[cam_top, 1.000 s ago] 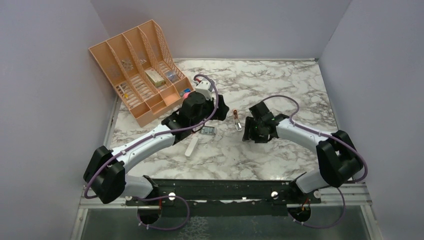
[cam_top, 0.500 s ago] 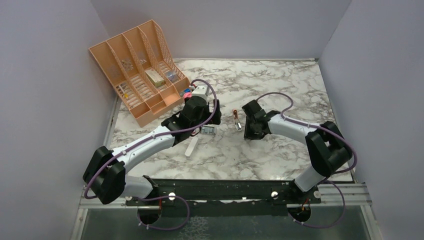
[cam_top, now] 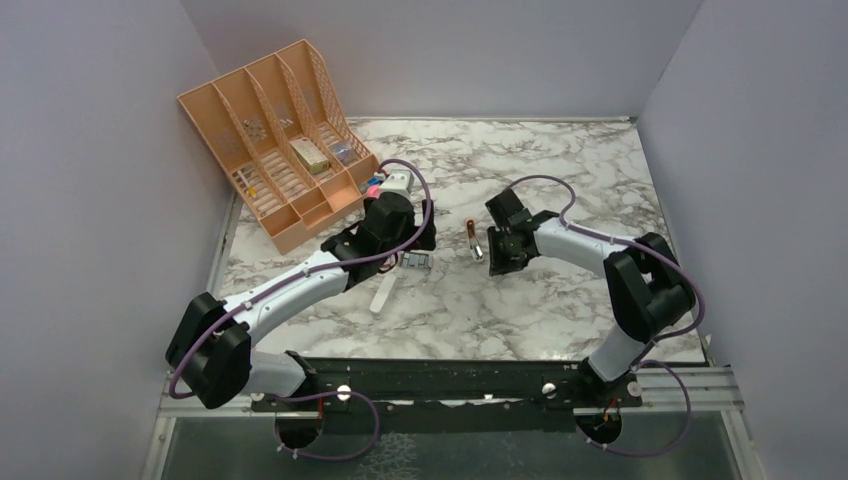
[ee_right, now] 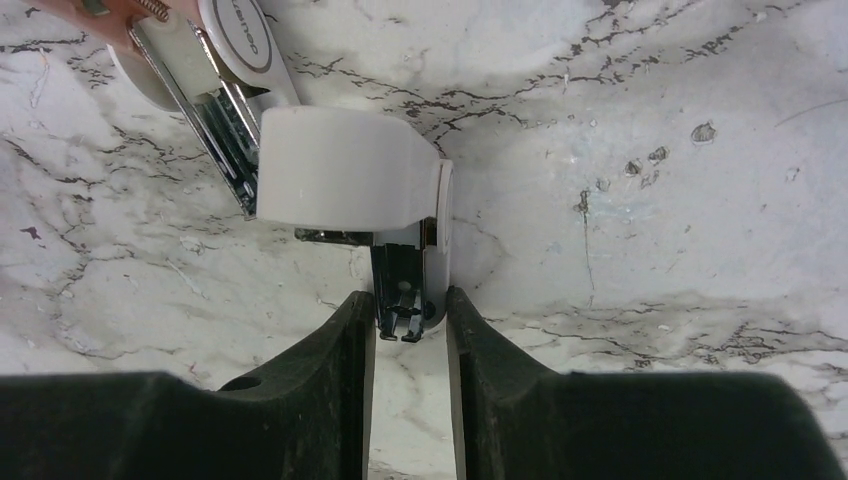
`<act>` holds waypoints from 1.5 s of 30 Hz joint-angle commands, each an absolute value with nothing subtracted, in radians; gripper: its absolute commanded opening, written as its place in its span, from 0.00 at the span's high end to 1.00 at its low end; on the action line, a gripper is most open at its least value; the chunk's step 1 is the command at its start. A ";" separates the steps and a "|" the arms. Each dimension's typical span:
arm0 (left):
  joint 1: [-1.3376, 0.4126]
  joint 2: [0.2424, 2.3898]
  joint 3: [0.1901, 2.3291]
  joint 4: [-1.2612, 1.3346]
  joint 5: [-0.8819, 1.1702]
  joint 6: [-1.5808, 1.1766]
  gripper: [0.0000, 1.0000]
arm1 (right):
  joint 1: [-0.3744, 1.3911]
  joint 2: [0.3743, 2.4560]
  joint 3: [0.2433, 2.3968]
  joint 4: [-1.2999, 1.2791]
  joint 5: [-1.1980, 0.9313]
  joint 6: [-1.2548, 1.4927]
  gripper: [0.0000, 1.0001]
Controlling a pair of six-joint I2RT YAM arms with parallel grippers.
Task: Load the staples into the stapler
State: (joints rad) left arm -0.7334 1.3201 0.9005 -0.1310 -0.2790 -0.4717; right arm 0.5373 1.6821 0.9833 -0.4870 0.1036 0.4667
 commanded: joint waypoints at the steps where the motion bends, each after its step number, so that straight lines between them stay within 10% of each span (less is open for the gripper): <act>1: -0.724 1.299 0.902 -0.157 -0.293 -0.488 0.01 | 0.463 1.766 1.022 -0.239 0.182 0.379 0.70; 45: -0.679 1.287 0.856 -0.284 -0.242 -0.556 0.01 | 0.411 1.723 1.164 -0.416 0.061 0.330 0.50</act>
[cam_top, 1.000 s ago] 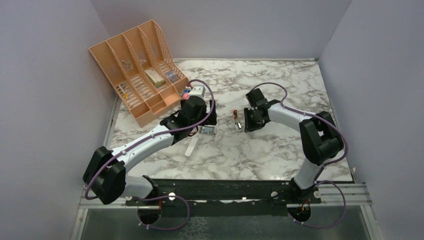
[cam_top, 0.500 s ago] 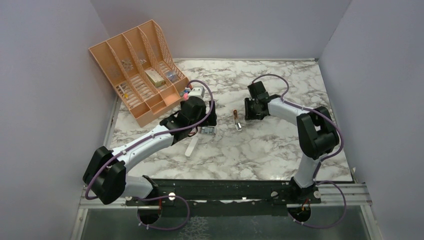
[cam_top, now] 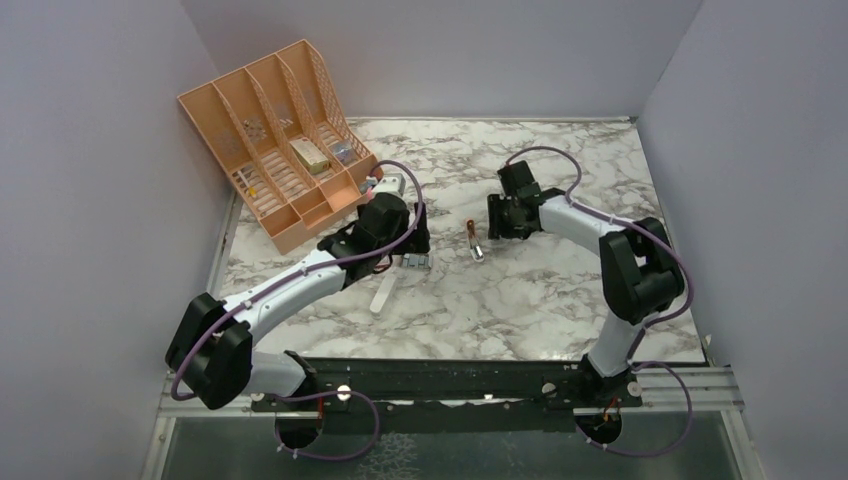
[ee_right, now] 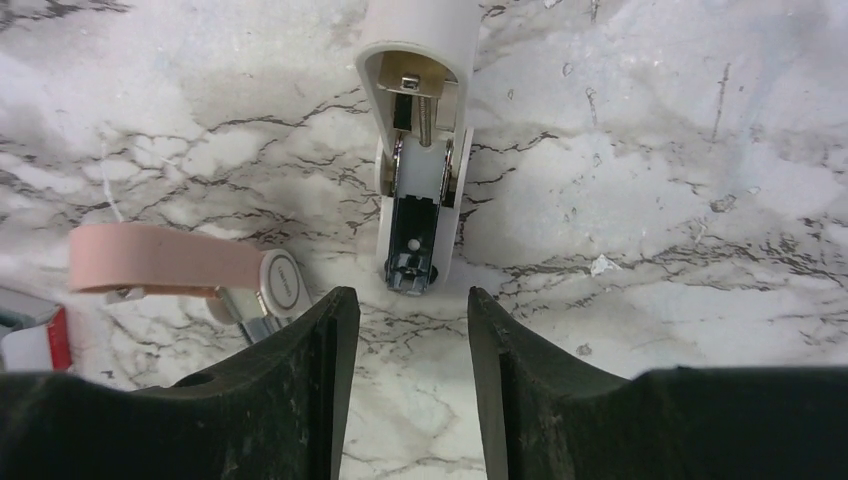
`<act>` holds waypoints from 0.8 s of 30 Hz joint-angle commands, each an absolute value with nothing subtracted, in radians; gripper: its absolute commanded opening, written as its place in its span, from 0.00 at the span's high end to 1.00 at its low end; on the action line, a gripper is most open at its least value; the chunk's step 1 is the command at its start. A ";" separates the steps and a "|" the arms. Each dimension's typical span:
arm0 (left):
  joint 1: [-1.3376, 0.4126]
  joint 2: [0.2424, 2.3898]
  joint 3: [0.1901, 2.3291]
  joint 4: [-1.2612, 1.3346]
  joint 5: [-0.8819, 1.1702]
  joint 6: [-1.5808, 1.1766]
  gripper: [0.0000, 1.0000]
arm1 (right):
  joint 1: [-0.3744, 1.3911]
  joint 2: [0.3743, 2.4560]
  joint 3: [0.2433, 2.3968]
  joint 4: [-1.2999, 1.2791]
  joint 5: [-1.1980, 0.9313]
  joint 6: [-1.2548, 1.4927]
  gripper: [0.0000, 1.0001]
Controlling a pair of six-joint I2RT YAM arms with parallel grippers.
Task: Load the staples into the stapler
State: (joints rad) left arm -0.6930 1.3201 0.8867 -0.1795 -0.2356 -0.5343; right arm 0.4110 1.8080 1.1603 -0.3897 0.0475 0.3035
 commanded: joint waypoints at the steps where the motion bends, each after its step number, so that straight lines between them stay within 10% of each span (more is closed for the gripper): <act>1: -0.676 1.275 0.839 -0.311 -0.247 -0.565 0.01 | 0.412 1.705 1.162 -0.419 0.065 0.342 0.50; 14: -0.666 1.230 0.659 -0.428 -0.124 -0.650 0.01 | 0.412 1.616 1.095 -0.388 0.007 0.391 0.50; 24: -0.702 1.374 0.745 -0.392 -0.053 -0.558 0.69 | 0.412 1.507 1.006 -0.345 0.023 0.412 0.51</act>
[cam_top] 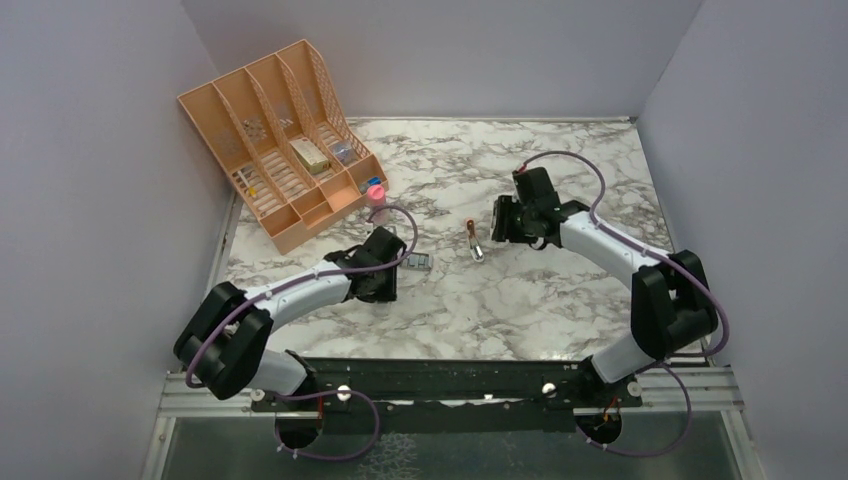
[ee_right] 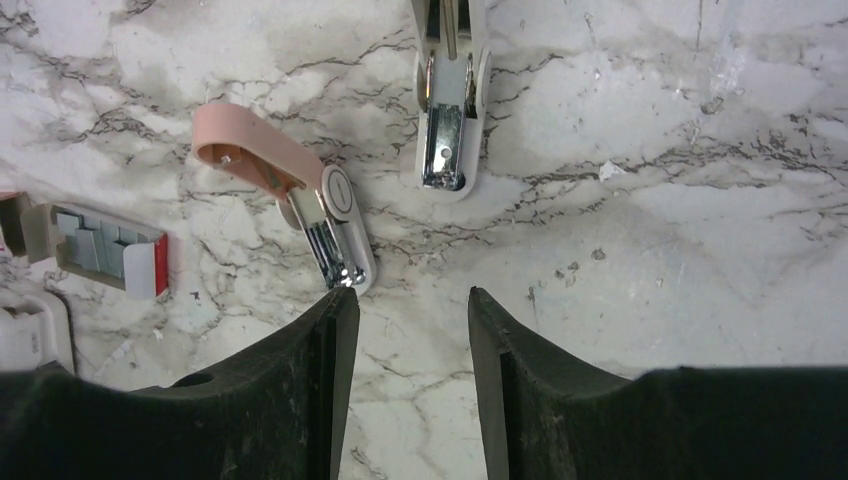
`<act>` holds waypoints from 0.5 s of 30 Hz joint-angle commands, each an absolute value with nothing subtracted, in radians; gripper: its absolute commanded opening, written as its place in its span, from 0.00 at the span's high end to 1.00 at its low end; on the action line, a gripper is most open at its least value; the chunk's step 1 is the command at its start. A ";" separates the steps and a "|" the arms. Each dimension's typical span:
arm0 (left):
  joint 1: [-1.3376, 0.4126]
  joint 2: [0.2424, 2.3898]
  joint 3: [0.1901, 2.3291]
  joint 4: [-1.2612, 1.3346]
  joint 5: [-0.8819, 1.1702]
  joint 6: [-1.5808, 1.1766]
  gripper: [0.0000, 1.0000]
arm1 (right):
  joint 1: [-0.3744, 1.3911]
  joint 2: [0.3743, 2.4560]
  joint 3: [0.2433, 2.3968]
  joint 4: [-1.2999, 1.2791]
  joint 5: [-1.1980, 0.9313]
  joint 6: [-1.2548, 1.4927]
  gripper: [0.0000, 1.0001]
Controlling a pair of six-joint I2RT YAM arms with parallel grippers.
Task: Load the staples into the stapler
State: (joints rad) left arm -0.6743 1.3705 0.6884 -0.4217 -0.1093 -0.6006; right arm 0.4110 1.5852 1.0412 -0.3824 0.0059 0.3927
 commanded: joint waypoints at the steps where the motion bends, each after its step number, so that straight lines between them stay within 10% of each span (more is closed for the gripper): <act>1: -0.715 1.376 0.756 -0.378 -0.044 -0.556 0.71 | 0.411 1.496 0.997 -0.345 0.034 0.415 0.51; 15: -0.868 1.635 0.980 -0.210 0.079 -0.556 0.76 | 0.412 1.371 0.852 -0.345 0.112 0.527 0.52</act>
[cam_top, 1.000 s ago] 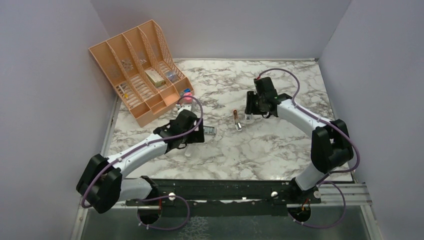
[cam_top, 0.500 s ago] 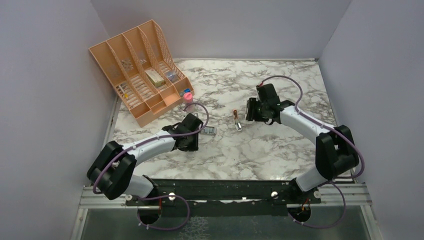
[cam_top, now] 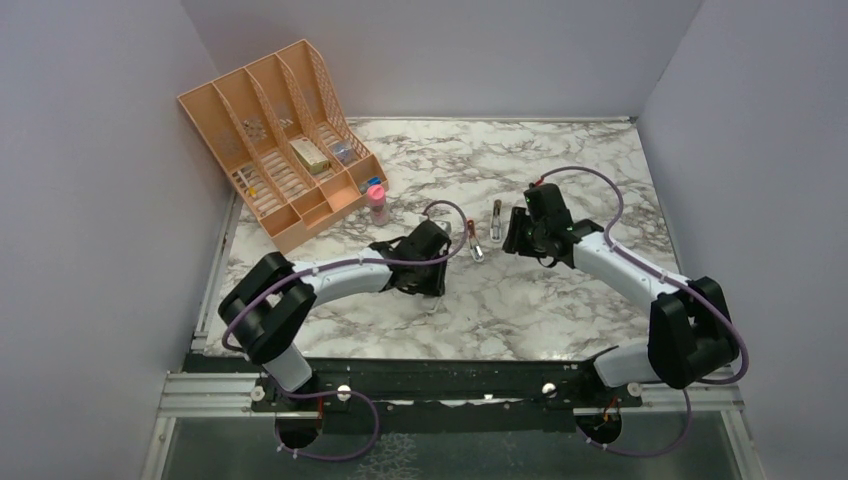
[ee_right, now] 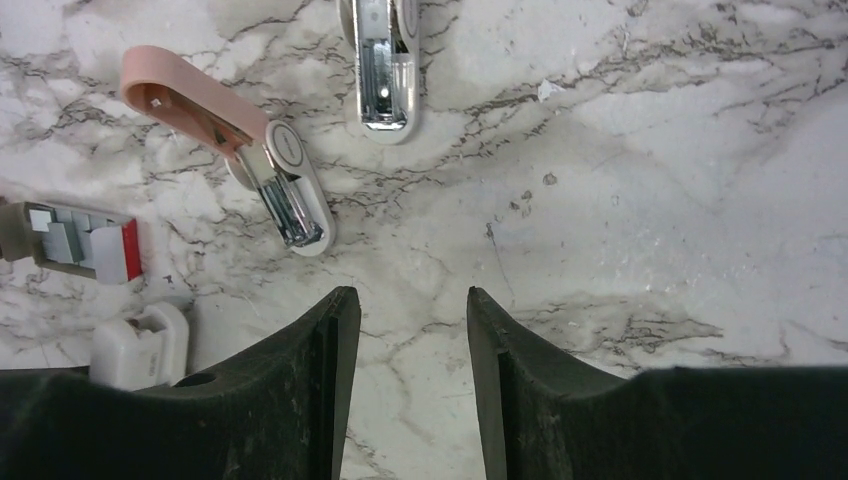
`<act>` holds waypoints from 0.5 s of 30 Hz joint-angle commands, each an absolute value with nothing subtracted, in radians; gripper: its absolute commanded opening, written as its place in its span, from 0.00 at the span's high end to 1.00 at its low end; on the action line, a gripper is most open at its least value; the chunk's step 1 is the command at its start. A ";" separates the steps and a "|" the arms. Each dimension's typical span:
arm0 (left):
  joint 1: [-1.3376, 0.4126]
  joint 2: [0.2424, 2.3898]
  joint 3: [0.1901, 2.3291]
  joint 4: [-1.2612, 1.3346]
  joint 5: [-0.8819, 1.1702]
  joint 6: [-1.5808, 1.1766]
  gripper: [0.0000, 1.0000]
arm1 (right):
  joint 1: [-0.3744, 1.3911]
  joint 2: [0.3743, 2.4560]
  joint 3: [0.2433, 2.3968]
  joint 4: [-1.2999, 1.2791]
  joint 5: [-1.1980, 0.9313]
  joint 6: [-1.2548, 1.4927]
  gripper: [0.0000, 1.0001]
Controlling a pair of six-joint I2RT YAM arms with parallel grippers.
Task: Load the staples into the stapler
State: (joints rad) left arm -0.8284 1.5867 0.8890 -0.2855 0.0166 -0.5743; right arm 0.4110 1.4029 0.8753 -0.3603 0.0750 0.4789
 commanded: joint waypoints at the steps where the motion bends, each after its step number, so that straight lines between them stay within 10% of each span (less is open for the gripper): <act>1: -0.873 1.647 0.997 -0.205 0.088 -0.555 0.76 | 0.412 1.367 0.848 -0.347 0.113 0.532 0.52; 15: -0.853 1.836 1.169 -0.211 -0.060 -0.629 0.76 | 0.411 1.343 0.822 -0.340 0.086 0.554 0.52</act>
State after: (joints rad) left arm -0.8696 1.7775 1.1061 -0.2108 0.0353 -0.5850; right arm 0.4110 1.3613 0.8413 -0.3599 0.0814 0.5350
